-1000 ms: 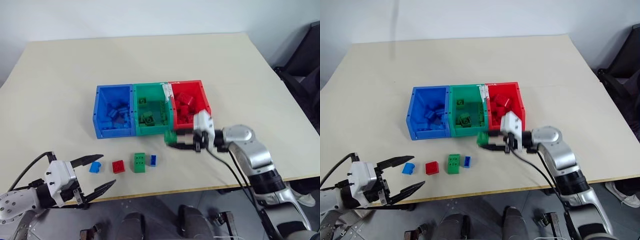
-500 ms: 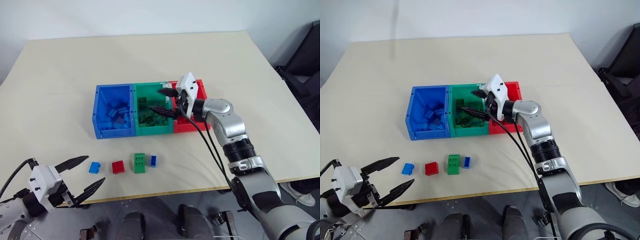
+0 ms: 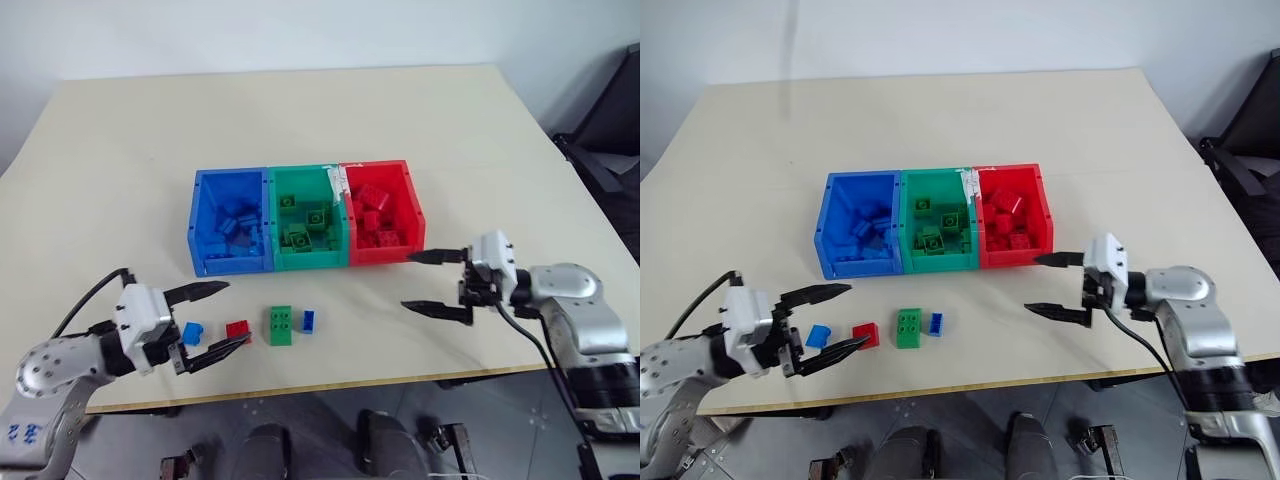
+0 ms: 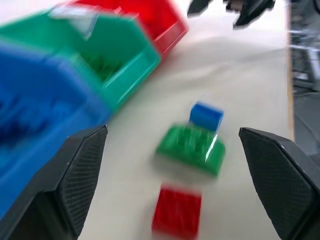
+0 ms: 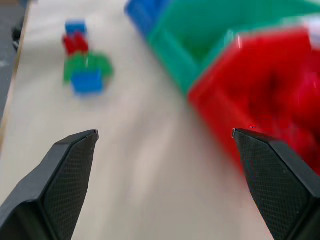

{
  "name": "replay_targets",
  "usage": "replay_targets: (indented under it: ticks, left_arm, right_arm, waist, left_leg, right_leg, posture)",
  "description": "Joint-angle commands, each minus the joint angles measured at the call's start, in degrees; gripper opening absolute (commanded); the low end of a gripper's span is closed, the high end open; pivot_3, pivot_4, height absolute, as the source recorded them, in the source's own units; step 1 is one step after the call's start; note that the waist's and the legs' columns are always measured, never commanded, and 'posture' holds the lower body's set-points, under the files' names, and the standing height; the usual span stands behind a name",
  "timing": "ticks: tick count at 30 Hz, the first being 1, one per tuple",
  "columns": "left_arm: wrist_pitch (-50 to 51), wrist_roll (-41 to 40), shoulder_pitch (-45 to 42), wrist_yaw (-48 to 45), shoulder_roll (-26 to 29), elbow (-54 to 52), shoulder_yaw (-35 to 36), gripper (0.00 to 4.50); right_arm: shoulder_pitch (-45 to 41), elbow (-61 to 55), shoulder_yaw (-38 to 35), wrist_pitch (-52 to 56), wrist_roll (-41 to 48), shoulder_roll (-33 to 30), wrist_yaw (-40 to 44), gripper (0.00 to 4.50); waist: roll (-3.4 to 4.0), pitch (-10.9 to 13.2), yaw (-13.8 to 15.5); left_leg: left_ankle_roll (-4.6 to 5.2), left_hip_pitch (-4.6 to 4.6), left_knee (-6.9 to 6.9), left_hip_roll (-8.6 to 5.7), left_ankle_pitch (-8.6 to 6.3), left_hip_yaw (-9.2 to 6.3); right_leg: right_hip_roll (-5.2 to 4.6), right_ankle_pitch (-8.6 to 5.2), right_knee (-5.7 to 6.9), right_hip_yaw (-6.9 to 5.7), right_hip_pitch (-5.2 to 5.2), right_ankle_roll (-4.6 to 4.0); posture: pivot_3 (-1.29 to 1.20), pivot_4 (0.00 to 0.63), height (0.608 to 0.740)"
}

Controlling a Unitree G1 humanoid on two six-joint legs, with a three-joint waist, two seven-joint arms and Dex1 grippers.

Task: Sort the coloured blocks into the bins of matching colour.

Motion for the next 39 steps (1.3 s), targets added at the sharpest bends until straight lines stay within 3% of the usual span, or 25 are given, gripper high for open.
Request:
replay_targets:
  ticks: [1,9,12,16,23,26,33,36,39]
  left_arm:
    - [-2.30,1.83,-3.19,-1.78,0.23,1.81,-3.22,4.50]
    - [-2.33,1.70,-2.74,-1.67,0.67,3.67,-1.68,4.50]
    - [-3.15,1.68,2.69,-1.15,0.65,1.90,2.74,4.50]
    - [-5.15,2.10,11.11,-0.47,-0.50,-1.08,8.56,4.50]
    - [-6.62,2.04,21.81,1.54,-3.83,-6.05,13.79,4.50]
    - [-6.01,1.64,21.65,2.27,-3.75,-6.72,13.69,4.50]
    - [-4.46,-0.71,19.04,4.10,-3.97,-7.33,13.35,4.50]
    - [-3.68,-1.64,19.06,4.51,-4.35,-7.44,13.19,4.50]
    - [-3.92,-2.00,20.41,5.96,-6.22,-7.33,14.51,4.50]
  right_arm:
    - [1.36,-1.31,-0.66,-2.81,-0.66,-1.86,1.42,4.48]
    - [-2.08,-7.45,9.66,2.34,-3.51,3.79,-1.54,4.48]
    - [-4.79,-8.72,15.53,7.11,-5.31,8.52,-4.62,4.48]
    - [-6.52,-5.50,21.55,4.88,-11.12,13.68,-7.92,4.48]
    - [-9.64,0.79,23.84,2.53,-14.92,20.49,-12.72,4.48]
    - [-10.31,3.16,24.55,0.34,-15.28,20.93,-11.16,3.85]
    - [-11.02,2.70,23.92,-0.07,-14.10,21.72,-10.31,1.43]
    - [-11.50,1.39,22.09,0.51,-11.97,21.98,-10.01,1.44]
    - [-15.35,-2.08,18.62,7.88,-6.49,23.67,-11.84,1.44]
  waist:
    - [0.00,0.00,-0.29]
    - [0.00,0.00,-0.27]
    - [-0.01,0.00,-0.48]
    - [-0.03,-0.01,-0.21]
    - [-0.11,-0.06,-0.25]
    - [-0.11,-0.06,-0.12]
    - [-0.11,-0.06,-0.29]
    - [-0.11,-0.06,-0.29]
    - [-0.10,-0.06,-0.48]
  left_leg:
    - [-0.03,0.00,0.00,0.00,0.02,0.00]
    - [-0.05,-0.01,0.04,0.04,0.03,-0.02]
    - [-0.06,-0.02,0.06,0.05,0.03,-0.03]
    - [-0.09,-0.08,0.05,0.09,0.01,-0.07]
    - [-0.07,-0.11,0.08,0.06,0.00,-0.11]
    - [-0.08,-0.11,0.08,0.06,-0.01,-0.12]
    - [-0.08,-0.11,0.07,0.08,-0.01,-0.11]
    - [-0.08,-0.11,0.07,0.08,-0.01,-0.11]
    - [-0.08,-0.11,0.07,0.09,-0.01,-0.09]
  right_leg:
    - [0.00,0.00,0.00,0.00,0.00,0.00]
    - [0.00,0.01,0.03,-0.01,-0.02,-0.01]
    - [0.00,0.02,0.02,0.00,-0.02,-0.02]
    - [0.02,0.01,0.01,-0.09,-0.08,-0.06]
    - [0.00,0.10,0.00,-0.12,-0.06,-0.16]
    - [0.01,0.09,0.01,-0.15,-0.06,-0.17]
    - [0.02,0.10,0.02,-0.18,-0.08,-0.18]
    - [0.02,0.10,0.02,-0.18,-0.08,-0.18]
    - [0.01,0.10,0.02,-0.18,-0.08,-0.18]
  posture:
    - [0.00,0.150,0.740]
    - [0.00,0.150,0.740]
    - [0.00,0.150,0.740]
    - [0.00,0.150,0.740]
    - [0.00,0.150,0.740]
    - [0.00,0.150,0.740]
    - [0.00,0.150,0.740]
    - [0.00,0.150,0.740]
    - [0.00,0.150,0.740]
